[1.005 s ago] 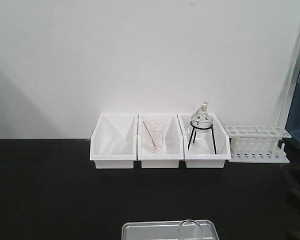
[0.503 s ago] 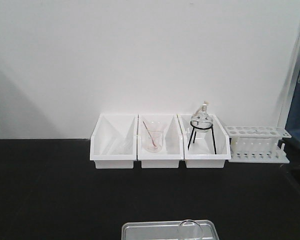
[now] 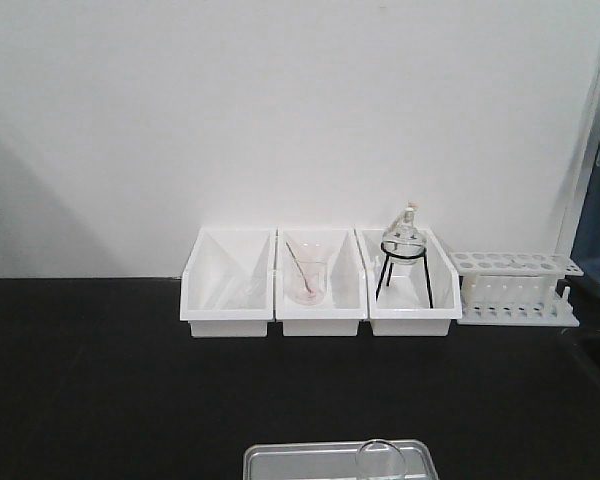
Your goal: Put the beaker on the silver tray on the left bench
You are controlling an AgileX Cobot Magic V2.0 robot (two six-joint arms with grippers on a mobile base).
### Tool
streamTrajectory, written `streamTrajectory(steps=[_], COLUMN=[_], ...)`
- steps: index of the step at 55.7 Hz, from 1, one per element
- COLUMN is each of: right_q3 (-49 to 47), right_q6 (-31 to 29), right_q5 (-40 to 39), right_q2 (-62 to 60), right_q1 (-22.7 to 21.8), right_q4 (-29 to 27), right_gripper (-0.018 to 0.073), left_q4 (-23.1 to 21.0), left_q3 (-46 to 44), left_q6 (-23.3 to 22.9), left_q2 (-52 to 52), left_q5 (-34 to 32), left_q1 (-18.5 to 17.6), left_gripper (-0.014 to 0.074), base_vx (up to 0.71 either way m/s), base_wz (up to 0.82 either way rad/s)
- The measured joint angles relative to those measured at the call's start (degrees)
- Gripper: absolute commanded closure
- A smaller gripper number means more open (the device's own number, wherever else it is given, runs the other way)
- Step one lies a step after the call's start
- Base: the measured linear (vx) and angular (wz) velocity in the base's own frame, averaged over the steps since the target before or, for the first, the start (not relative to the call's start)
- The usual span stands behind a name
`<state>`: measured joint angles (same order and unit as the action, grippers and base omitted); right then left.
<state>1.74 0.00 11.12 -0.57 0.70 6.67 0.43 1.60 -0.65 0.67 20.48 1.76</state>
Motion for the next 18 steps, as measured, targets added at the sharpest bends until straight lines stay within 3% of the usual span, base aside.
streamTrajectory(steps=[18], right_q3=[0.0], right_q6=[0.0], right_q5=[0.0], right_q2=[0.0], right_q1=[0.0], right_q4=[0.0], right_gripper=[0.057], left_q4=[0.0], left_q3=[0.0], left_q6=[0.0], left_q2=[0.0], left_q5=[0.0], left_q1=[0.0], left_gripper=[0.0595], base_vx=[0.0], base_wz=[0.0])
